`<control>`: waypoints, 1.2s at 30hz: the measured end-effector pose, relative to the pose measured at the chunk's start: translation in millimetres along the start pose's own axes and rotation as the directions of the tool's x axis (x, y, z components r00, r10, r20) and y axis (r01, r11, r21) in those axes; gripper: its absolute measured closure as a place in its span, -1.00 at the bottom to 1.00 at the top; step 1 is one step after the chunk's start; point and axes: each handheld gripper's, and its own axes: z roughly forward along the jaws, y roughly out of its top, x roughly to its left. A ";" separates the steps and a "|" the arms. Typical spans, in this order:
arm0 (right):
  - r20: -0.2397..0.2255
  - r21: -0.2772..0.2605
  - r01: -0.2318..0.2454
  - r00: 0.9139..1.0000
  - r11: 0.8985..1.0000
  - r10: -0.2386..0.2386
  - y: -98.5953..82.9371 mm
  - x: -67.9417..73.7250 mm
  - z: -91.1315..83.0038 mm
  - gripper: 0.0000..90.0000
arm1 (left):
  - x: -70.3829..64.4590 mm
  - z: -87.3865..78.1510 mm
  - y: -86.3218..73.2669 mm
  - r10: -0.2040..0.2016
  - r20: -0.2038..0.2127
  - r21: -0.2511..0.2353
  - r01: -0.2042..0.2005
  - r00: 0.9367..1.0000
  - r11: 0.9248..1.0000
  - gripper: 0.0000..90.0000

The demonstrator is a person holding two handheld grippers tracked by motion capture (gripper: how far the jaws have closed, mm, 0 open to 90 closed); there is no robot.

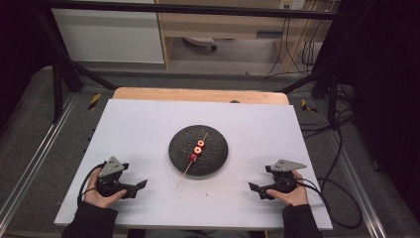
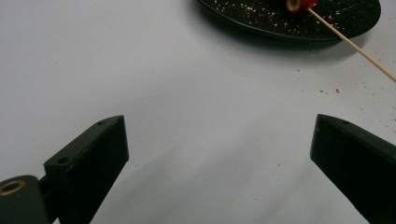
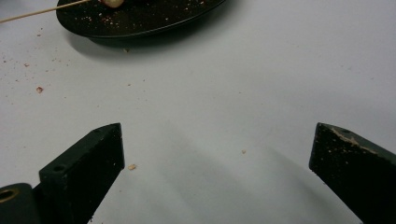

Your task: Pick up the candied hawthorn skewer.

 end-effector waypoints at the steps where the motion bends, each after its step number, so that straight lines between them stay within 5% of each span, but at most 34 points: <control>1: -0.004 -0.002 0.004 1.000 1.000 -0.004 0.0 -0.1 -0.5 -0.90 | -0.1 0.0 0.3 -0.002 0.000 -0.003 0.002 1.000 1.000 -0.91; 21: -0.017 -0.010 -0.010 1.000 1.000 0.010 0.7 0.2 -1.5 -0.90 | -14.2 7.2 6.6 0.013 0.008 0.035 -0.013 1.000 0.999 -0.88; 36: -0.021 -0.008 -0.009 1.000 1.000 0.009 3.0 2.0 -0.6 -0.91 | -37.8 16.4 34.0 0.012 0.020 0.028 -0.013 1.000 1.000 -0.86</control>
